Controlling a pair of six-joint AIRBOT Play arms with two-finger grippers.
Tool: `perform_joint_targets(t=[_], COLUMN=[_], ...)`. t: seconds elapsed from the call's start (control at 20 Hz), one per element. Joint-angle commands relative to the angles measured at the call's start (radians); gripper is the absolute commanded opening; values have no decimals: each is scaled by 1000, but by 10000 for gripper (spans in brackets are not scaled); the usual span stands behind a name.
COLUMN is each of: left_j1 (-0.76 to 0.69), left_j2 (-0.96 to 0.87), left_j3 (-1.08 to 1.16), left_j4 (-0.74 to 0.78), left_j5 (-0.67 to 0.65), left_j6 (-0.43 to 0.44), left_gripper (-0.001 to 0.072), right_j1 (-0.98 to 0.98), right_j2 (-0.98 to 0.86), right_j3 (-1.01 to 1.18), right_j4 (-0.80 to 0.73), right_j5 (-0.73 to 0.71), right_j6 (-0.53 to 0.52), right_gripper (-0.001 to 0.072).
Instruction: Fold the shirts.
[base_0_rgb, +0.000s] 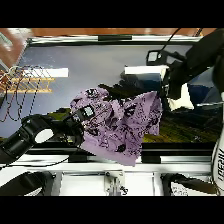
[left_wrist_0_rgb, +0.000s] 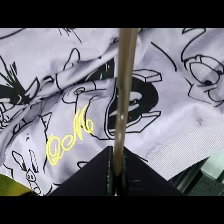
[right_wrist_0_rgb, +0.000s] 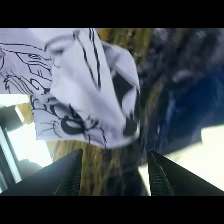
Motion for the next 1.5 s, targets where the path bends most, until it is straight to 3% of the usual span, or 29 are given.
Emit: perform_joint_targets(t=[0.0,0.55,0.6,0.65,0.7,0.75,0.8,0.9,0.95,1.05,1.15,1.25,1.35,1.45], left_j1=[2,39,60,79,97,112,128,143,143,147,178,220,269,322], left_j2=[1,0,0,-1,-3,-5,-8,-21,-28,-41,-42,-41,-39,-38], left_j3=[1,85,93,95,94,94,95,94,95,95,95,95,104,137], left_j4=[1,61,60,60,60,60,61,112,177,296,308,309,309,309], left_j5=[-11,-3,-3,-1,5,18,35,53,54,67,98,114,121,121], left_j6=[6,40,41,52,62,72,97,154,164,163,163,163,162,159], left_gripper=[49,48,47,47,48,48,51,59,109,357,526,539,677,677], right_j1=[33,52,51,51,51,51,51,52,52,52,52,52,52,52], right_j2=[-68,-148,-148,-147,-147,-147,-147,-147,-147,-146,-146,-142,-132,-123], right_j3=[0,-6,-6,-6,-6,-6,-6,-6,-6,-6,-6,-6,-6,-6], right_j4=[14,76,78,85,103,120,126,146,167,181,201,209,209,208], right_j5=[-6,-22,-29,-39,-47,-57,-62,-62,-61,-61,-61,-61,-60,-60], right_j6=[-102,-133,-138,-134,-134,-134,-130,-121,-109,-100,-89,-79,-69,-65], right_gripper=[525,504,446,311,235,112,67,67,66,65,65,65,64,63])
